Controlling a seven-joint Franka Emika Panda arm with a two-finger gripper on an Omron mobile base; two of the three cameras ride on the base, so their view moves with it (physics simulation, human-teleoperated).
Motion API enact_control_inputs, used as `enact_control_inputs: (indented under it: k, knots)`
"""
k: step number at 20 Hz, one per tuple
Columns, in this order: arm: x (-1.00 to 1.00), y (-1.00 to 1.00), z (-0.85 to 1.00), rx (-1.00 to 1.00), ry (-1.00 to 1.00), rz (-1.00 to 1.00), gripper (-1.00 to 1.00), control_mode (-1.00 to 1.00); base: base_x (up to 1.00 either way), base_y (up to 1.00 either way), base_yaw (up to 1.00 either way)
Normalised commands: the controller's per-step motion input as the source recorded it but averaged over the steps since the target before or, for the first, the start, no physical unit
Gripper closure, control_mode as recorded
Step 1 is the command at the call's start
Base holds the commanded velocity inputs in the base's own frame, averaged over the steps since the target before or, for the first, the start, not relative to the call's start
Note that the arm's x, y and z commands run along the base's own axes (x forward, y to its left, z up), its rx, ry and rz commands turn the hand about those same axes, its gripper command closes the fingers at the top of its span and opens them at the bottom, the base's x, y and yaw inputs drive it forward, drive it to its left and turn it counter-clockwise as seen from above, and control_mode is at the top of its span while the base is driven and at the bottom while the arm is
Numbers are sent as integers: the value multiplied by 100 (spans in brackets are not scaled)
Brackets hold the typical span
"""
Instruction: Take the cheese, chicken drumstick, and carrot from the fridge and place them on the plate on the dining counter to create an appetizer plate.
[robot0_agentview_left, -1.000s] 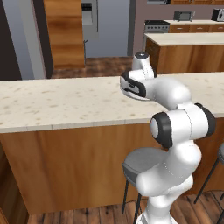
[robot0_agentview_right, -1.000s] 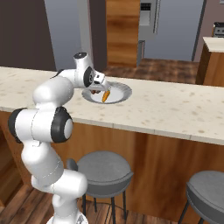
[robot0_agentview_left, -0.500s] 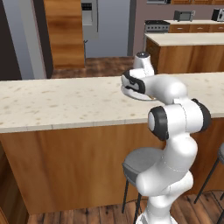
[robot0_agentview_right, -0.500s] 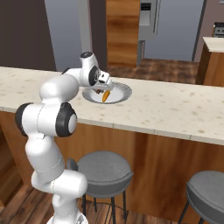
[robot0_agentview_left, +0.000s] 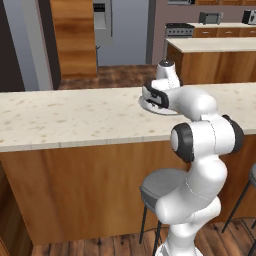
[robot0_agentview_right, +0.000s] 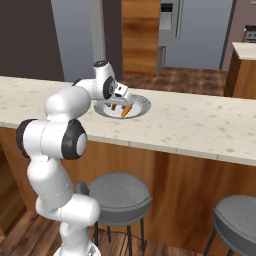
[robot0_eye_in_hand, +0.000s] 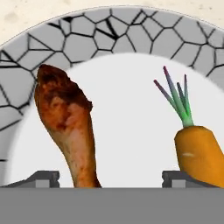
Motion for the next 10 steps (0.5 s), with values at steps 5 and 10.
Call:
enact_control_inputs:
  k: [5, 10]
  knots:
    - [-57, 0, 78, 0, -4, 0, -100, -100, 0, 0, 0]
    - [-68, 3, 100, -3, -11, 0, -100, -100, 0, 0, 0]
